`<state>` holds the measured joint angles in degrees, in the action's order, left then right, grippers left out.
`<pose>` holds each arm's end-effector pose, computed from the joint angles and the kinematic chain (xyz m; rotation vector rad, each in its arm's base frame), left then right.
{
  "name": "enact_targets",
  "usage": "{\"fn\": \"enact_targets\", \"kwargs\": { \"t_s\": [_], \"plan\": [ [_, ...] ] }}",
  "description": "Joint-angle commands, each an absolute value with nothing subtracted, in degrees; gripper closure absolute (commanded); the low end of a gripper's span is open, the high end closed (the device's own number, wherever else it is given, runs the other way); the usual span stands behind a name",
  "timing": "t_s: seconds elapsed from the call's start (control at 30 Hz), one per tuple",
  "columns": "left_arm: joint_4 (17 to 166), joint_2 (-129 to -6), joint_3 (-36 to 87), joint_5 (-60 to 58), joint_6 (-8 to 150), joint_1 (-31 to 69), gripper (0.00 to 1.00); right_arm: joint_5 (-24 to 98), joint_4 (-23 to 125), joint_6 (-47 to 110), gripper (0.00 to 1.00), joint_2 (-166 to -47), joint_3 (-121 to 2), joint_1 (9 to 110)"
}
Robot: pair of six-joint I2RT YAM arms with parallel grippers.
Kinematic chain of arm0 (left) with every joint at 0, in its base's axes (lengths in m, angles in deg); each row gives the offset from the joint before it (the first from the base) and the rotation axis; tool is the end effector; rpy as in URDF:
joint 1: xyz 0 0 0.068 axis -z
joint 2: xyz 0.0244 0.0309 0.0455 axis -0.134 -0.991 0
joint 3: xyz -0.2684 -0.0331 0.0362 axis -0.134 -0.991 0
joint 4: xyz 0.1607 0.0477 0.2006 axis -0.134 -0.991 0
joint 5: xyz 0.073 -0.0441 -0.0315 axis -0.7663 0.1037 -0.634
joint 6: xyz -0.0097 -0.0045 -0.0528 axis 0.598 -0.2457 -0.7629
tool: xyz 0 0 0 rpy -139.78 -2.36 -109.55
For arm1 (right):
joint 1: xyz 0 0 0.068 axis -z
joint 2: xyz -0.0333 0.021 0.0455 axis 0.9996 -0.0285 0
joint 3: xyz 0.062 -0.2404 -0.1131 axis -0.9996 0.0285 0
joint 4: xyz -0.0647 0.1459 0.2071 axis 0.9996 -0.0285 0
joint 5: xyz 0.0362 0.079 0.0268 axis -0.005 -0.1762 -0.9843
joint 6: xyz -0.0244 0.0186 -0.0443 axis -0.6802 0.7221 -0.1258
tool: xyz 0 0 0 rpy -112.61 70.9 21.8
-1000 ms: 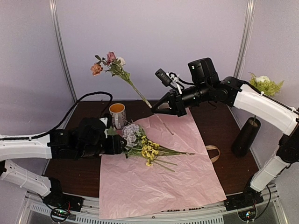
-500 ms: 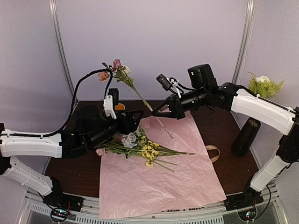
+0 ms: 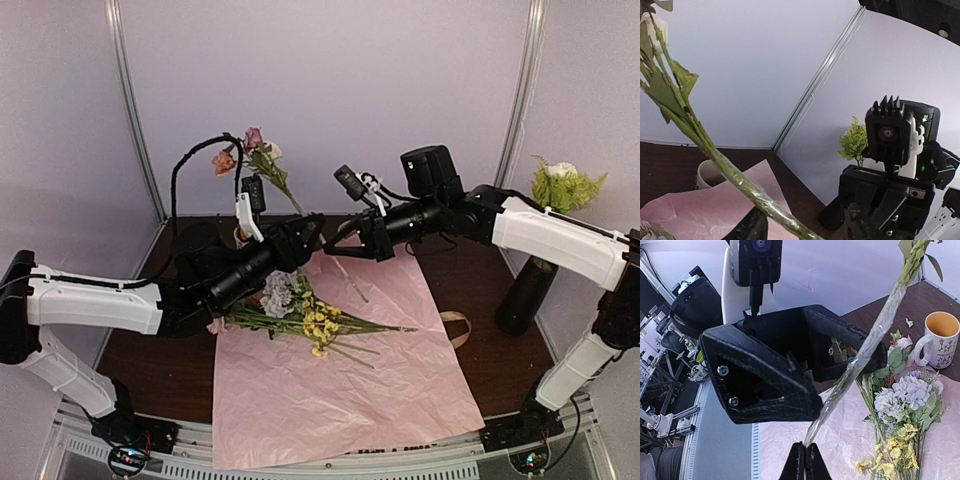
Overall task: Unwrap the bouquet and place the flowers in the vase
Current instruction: Pass from the left arm to the right
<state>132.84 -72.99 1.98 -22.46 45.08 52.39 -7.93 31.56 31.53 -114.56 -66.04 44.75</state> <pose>0.1686 -0.2769 0.3161 0.0907 1.4978 -1.2464 0.2355 0.2633 0.3631 -1.2466 1.7655 1.4592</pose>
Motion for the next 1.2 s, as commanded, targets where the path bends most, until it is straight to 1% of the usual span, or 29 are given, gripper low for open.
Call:
{"fn": "enact_targets", "kwargs": {
  "t_s": [0.0, 0.17, 0.3, 0.33, 0.6, 0.77, 0.83, 0.93, 1.0, 1.07, 1.1, 1.17],
  "plan": [
    [142.2, -75.4, 2.6, -19.6, 41.8, 50.8, 0.52, -9.5, 33.0, 31.5, 1.00, -112.4, -65.2, 44.7],
    [148.0, -76.5, 1.5, -17.2, 43.4, 50.2, 0.83, -9.0, 32.2, 32.7, 1.00, -113.0, -64.6, 44.7],
    [149.5, -76.1, 0.8, -16.3, 45.8, 50.2, 0.99, -9.3, 31.7, 35.2, 1.00, -115.0, -65.1, 44.7],
    [149.7, -75.9, 0.5, -16.3, 46.3, 50.2, 1.00, -9.4, 31.7, 35.8, 1.00, -115.4, -65.3, 44.7],
    [150.9, -74.1, -2.0, -17.6, 48.2, 50.2, 1.00, -11.1, 33.8, 41.8, 1.00, -117.6, -66.5, 44.9],
    [155.3, -74.0, -4.4, -19.6, 47.8, 50.2, 1.00, -11.3, 42.2, 50.1, 1.00, -116.6, -63.3, 45.0],
    [156.9, -74.3, -4.9, -20.1, 47.3, 50.2, 1.00, -11.0, 43.6, 50.4, 0.99, -115.7, -62.4, 44.7],
    [156.8, -74.7, -4.9, -20.2, 46.9, 50.2, 1.00, -15.1, 40.0, 45.5, 0.73, -115.7, -65.8, 45.3],
    [156.4, -74.6, -5.2, -20.4, 46.7, 50.2, 1.00, -17.1, 36.5, 42.2, 0.58, -114.7, -69.2, 47.5],
    [155.6, -74.4, -5.5, -19.7, 46.5, 50.0, 1.00, -19.0, 37.5, 42.4, 0.44, -112.9, -70.6, 50.7],
    [155.2, -74.3, -5.6, -19.0, 46.5, 49.9, 1.00, -19.6, 38.5, 43.0, 0.39, -112.2, -70.8, 52.3],
    [153.2, -74.1, -5.4, -16.9, 46.4, 49.5, 1.00, -20.8, 37.8, 41.8, 0.35, -111.7, -71.8, 54.3]
  ]
}}
